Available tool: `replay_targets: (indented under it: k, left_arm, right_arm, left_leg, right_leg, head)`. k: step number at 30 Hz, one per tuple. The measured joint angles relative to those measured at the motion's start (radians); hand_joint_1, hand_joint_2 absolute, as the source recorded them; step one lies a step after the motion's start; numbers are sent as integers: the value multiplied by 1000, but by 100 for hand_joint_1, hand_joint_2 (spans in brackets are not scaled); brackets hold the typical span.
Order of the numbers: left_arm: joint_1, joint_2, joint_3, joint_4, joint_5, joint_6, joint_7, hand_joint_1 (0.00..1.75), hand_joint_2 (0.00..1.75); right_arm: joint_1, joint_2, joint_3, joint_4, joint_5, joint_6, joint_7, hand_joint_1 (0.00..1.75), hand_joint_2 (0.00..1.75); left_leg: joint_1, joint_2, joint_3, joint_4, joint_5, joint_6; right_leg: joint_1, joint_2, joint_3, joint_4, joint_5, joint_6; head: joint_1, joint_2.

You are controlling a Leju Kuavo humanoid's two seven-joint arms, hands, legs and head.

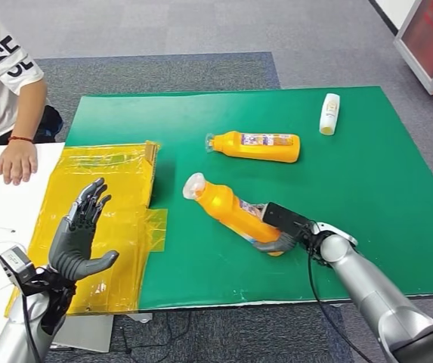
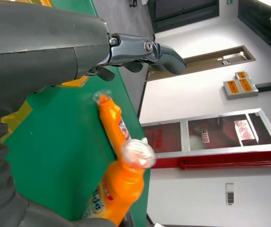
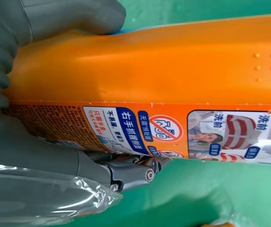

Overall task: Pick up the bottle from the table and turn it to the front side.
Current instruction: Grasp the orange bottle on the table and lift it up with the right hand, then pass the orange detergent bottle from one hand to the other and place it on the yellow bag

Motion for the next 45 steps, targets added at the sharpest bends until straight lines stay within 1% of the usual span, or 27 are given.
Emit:
replay_targets:
  k: [6, 9, 13, 16, 18, 20, 24, 28, 32, 35, 40, 45]
  left_arm:
    - [7, 1, 3, 6, 11, 16, 6, 0, 175]
    - [11, 2, 10, 18, 39, 0, 21, 0, 175]
    - [4, 8, 30, 69, 102, -76, 24, 0, 175]
    - [-22, 21, 36, 144, 173, -178, 21, 0, 175]
    - [-45, 31, 36, 197, 211, -241, 17, 0, 175]
    - [-65, 40, 36, 240, 228, -280, 14, 0, 175]
    - [-103, 57, 32, 302, 234, -317, 17, 0, 175]
    - [-130, 72, 22, 327, 231, -323, 31, 0, 175]
    - [-155, 85, 2, 341, 224, -322, 39, 0, 175]
    - [-176, 95, -20, 348, 220, -322, 44, 0, 175]
    - [-228, 104, -72, 363, 213, -324, 51, 0, 175]
    - [-285, 106, -136, 374, 221, -334, 56, 0, 175]
  right_arm:
    - [101, 2, -92, -74, -101, 13, -21, 175, 175]
    - [154, 11, -131, -136, -121, 15, -19, 175, 175]
    - [198, 33, -170, -225, -134, 23, -16, 175, 175]
    - [207, 53, -175, -277, -131, 30, -19, 175, 175]
    - [208, 66, -173, -306, -123, 32, -26, 175, 175]
    - [208, 78, -168, -333, -107, 27, -32, 175, 175]
    - [209, 102, -155, -386, -56, -3, -45, 171, 175]
    - [209, 124, -130, -427, 7, -40, -47, 165, 175]
    - [204, 142, -100, -442, 72, -82, -38, 166, 175]
    - [196, 155, -75, -442, 97, -95, -30, 168, 175]
    - [175, 185, -27, -432, 158, -136, -10, 168, 175]
    - [144, 214, 12, -409, 179, -162, 6, 170, 175]
  left_leg:
    - [0, 0, -1, 0, 0, 0]
    - [0, 0, -2, 0, 0, 0]
    - [0, 0, -2, 0, 0, 0]
    - [0, 0, -2, 0, 0, 0]
    - [0, 0, -2, 0, 0, 0]
    - [0, 0, -2, 0, 0, 0]
    - [0, 0, -2, 0, 1, 0]
    - [0, 0, -2, 0, 0, 0]
    - [0, 0, -2, 0, 0, 0]
    - [0, -1, -2, 0, 0, 0]
    - [0, -1, -2, 0, 1, 0]
    - [0, -1, -2, 0, 1, 0]
  right_leg:
    - [0, 0, 0, 0, 0, 0]
    - [0, 0, 0, 0, 0, 0]
    - [0, 0, -1, 0, 0, 0]
    - [0, 0, -1, 0, -1, 0]
    - [0, 0, -1, 1, 0, 0]
    - [0, 0, -1, 1, 0, 0]
    - [0, 0, -1, 1, 0, 0]
    - [0, 0, -1, 1, 0, 0]
    - [0, 0, -1, 1, 0, 0]
    - [0, 0, -1, 1, 0, 0]
    - [0, 0, -1, 1, 0, 0]
    - [0, 0, -1, 1, 0, 0]
  head:
    - [0, 0]
    - [0, 0]
    - [0, 0]
    - [0, 0]
    - [0, 0]
    - [0, 0]
    - [0, 0]
    - [0, 0]
    - [0, 0]
    - [0, 0]
    - [0, 0]
    - [0, 0]
